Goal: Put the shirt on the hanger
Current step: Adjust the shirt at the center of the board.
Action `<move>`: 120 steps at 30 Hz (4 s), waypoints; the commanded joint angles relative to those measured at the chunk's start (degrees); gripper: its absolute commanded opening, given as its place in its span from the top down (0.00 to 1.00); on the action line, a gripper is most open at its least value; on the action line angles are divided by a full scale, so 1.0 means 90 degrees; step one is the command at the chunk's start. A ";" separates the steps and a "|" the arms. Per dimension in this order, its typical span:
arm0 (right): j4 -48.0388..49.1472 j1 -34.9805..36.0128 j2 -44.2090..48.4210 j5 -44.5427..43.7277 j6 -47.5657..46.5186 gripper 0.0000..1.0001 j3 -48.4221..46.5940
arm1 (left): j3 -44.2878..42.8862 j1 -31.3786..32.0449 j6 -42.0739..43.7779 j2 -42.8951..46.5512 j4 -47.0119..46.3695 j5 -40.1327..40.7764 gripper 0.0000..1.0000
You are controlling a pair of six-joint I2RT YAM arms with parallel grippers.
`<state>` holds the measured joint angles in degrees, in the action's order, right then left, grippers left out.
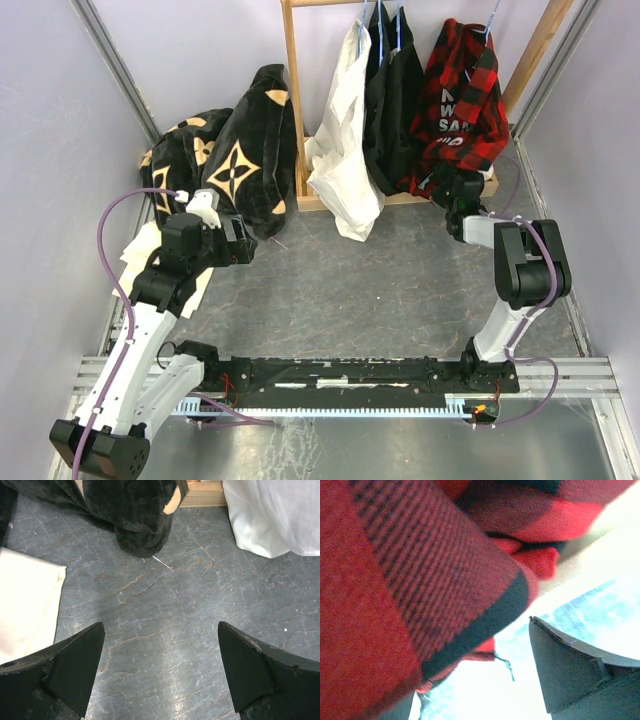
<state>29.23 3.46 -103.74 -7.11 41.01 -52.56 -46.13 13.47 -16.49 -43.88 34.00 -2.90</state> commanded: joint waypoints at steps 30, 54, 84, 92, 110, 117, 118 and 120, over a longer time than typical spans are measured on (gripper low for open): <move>-0.0755 0.1269 0.6097 -0.0916 -0.1289 0.29 0.4457 | 0.0000 -0.0003 -0.0064 -0.0093 -0.0441 -0.0239 0.00; -0.3347 0.1874 0.1835 -0.1978 -0.3462 0.56 0.0050 | -0.0078 0.0000 -0.0140 0.0138 -0.0312 -0.0176 0.01; -0.4082 0.1131 0.0093 -0.1237 -0.3686 0.75 -0.2568 | -0.0174 0.0000 -0.0131 0.0095 -0.0219 -0.0091 0.01; -0.4417 0.0981 -0.0354 -0.1169 -0.3651 0.77 -0.3126 | -0.0218 -0.0001 -0.0121 0.0085 -0.0169 -0.0072 0.01; -0.5171 0.0542 -0.1792 -0.1111 -0.3705 0.79 -0.4756 | -0.0285 -0.0002 -0.0120 0.0129 -0.0094 -0.0010 0.01; -0.5500 0.0483 -0.2036 -0.1293 -0.3829 0.76 -0.5464 | -0.0279 -0.0001 -0.0102 0.0111 -0.0098 0.0012 0.01; -0.5499 0.0484 -0.1970 -0.1278 -0.3834 0.75 -0.5472 | -0.0277 -0.0003 -0.0101 0.0105 -0.0099 0.0018 0.01; -0.5413 0.0488 -0.1685 -0.1130 -0.3808 0.73 -0.5311 | -0.0269 0.0000 -0.0101 0.0100 -0.0107 0.0019 0.01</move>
<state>-20.78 8.08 -122.43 -17.06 7.51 -98.43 -46.17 13.47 -16.49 -43.44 34.20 -3.09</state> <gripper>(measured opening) 0.247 0.994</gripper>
